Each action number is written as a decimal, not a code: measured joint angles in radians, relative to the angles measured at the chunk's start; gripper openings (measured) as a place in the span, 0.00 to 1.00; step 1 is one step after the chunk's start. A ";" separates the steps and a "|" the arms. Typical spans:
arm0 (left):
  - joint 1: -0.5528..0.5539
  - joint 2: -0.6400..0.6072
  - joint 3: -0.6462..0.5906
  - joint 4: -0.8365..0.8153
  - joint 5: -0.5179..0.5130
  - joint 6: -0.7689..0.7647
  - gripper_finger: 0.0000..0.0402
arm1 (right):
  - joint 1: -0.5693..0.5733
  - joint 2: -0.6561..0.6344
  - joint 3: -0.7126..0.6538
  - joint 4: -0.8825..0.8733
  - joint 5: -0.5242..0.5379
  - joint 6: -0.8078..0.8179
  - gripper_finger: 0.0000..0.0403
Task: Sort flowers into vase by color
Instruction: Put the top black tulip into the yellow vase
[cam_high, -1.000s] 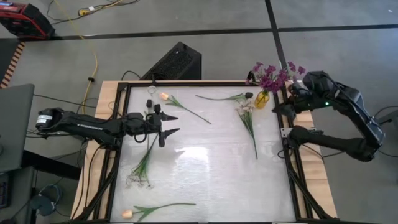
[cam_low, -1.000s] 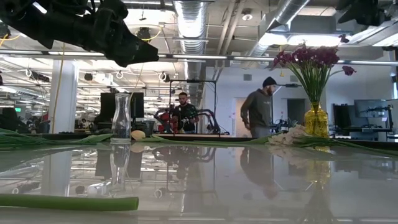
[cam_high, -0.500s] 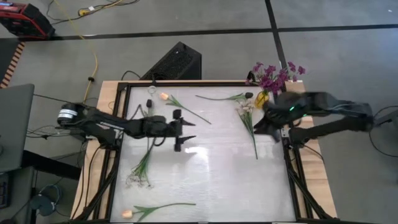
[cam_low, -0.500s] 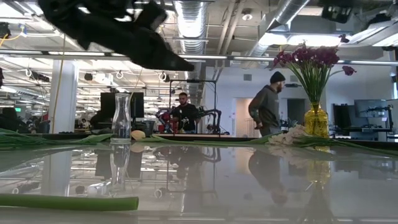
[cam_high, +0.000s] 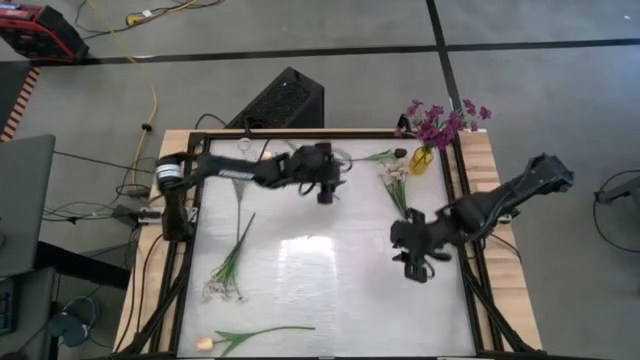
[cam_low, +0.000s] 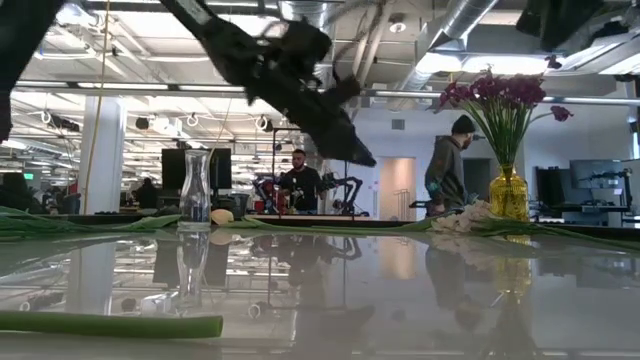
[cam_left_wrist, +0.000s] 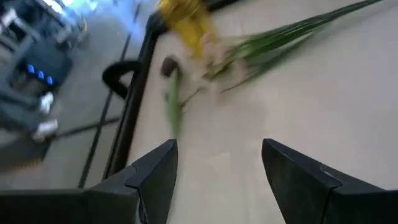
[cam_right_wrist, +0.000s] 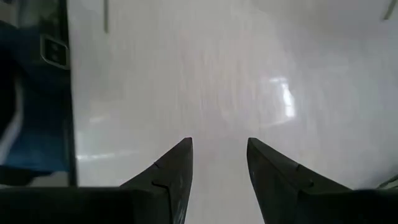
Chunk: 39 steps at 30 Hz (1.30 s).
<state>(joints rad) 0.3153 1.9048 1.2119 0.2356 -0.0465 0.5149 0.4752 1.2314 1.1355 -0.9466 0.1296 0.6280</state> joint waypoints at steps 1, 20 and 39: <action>0.025 0.031 0.048 -0.034 0.020 -0.009 0.56 | 0.016 0.014 0.000 0.001 0.013 0.002 0.44; 0.287 0.374 0.619 -0.881 0.102 0.088 0.56 | 0.075 0.065 0.000 0.017 0.090 -0.061 0.33; 0.325 0.408 0.626 -0.983 0.157 0.121 0.56 | 0.075 0.064 0.000 0.046 0.090 -0.105 0.32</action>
<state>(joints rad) 0.6403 2.3129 1.8379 -0.7473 0.1109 0.6358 0.5499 1.2959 1.1355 -0.9007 0.2200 0.5226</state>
